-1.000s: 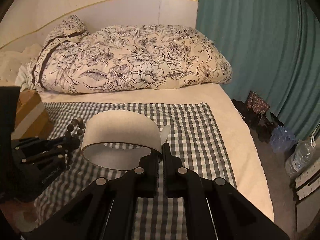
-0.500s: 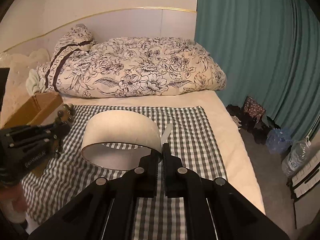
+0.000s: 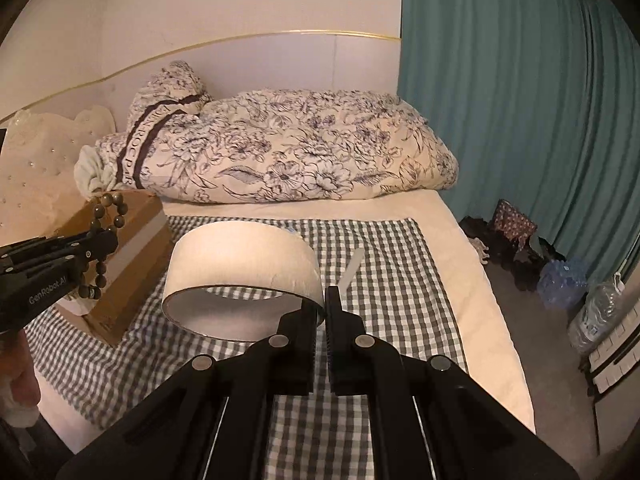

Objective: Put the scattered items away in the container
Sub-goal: 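Lift the bracelet and tape roll and carry both over the cardboard box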

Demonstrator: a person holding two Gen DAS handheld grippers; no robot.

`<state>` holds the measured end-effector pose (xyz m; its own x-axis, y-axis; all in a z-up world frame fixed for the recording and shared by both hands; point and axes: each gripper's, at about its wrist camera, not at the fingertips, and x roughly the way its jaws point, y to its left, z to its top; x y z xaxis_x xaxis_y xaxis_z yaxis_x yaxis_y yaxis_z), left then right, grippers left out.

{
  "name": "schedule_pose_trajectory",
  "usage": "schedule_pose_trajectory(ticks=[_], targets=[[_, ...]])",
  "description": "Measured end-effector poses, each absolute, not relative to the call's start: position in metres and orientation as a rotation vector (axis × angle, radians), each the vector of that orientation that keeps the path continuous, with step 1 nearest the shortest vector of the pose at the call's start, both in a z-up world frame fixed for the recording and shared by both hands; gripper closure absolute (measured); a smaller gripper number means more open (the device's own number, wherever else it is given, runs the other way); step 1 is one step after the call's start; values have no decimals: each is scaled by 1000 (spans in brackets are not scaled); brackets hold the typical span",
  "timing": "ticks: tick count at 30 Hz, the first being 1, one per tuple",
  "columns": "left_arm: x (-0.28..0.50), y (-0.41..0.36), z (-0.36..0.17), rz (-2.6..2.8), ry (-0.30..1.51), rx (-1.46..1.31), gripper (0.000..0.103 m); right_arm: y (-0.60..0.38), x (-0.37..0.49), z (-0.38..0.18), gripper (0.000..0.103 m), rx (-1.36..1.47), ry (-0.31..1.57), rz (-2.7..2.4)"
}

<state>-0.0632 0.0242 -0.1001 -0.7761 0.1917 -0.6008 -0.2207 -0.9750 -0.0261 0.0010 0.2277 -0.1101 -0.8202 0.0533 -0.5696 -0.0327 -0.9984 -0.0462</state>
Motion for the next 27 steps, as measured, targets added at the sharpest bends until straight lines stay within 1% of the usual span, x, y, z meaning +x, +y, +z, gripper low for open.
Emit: schedule_pose_trajectory(ticks=[5,10,20,27], targets=[[-53,10,-88,2797,56,-897,93,211,6,-97,99,-896,-62,2981],[-45,-4,-75,2817,57,-869,93,201,6,-85,99,-881,2,3011],[-29,-44,-44,2916,58,-793,93,160,4,-62,99,-822,-57,3070],[-31,-74,-35,2975,65,-776,93,127,-5,-51,99,-804,-84,3115]])
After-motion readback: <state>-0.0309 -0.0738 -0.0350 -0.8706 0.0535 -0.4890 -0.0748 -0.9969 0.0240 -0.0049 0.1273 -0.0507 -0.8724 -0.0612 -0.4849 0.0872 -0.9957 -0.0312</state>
